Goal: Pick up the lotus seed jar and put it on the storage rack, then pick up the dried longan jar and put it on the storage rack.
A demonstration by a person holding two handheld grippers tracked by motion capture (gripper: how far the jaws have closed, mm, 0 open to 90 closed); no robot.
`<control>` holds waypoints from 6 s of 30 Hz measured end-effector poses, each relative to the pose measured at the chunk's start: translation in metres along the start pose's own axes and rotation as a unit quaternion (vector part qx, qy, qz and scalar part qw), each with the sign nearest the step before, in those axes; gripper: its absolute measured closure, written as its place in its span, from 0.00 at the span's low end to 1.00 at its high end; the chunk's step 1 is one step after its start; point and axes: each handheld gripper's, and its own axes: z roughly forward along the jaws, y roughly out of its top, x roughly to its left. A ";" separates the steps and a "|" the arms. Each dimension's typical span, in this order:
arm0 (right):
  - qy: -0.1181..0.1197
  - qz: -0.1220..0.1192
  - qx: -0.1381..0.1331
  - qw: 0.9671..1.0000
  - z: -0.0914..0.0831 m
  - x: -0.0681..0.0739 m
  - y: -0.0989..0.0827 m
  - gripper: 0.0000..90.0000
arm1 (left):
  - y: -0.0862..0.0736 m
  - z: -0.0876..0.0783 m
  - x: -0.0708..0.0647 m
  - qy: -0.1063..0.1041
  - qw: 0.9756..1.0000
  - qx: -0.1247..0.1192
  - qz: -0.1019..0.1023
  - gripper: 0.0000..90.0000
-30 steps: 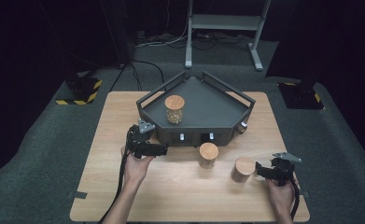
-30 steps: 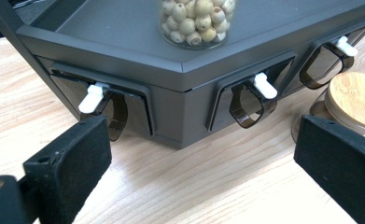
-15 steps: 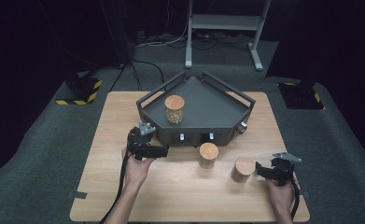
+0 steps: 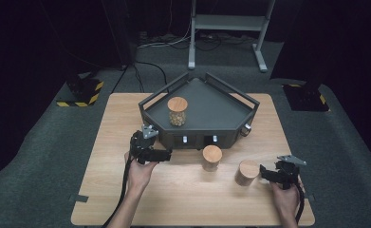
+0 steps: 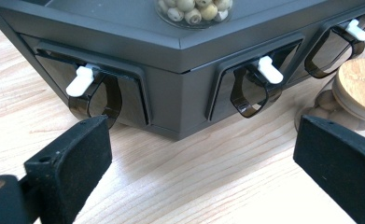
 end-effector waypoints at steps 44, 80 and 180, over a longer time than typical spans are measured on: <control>-0.001 0.000 0.000 1.000 0.000 0.000 0.000 0.09 | -0.033 0.030 -0.005 0.012 1.000 0.026 -0.011 0.05; -0.001 0.000 0.000 1.000 0.000 0.000 0.000 0.09 | -0.051 0.070 -0.018 0.017 0.999 0.050 -0.007 0.04; 0.173 -0.051 -0.054 0.982 -0.055 0.047 0.085 0.06 | -0.074 0.085 -0.031 0.039 0.998 0.037 -0.012 0.02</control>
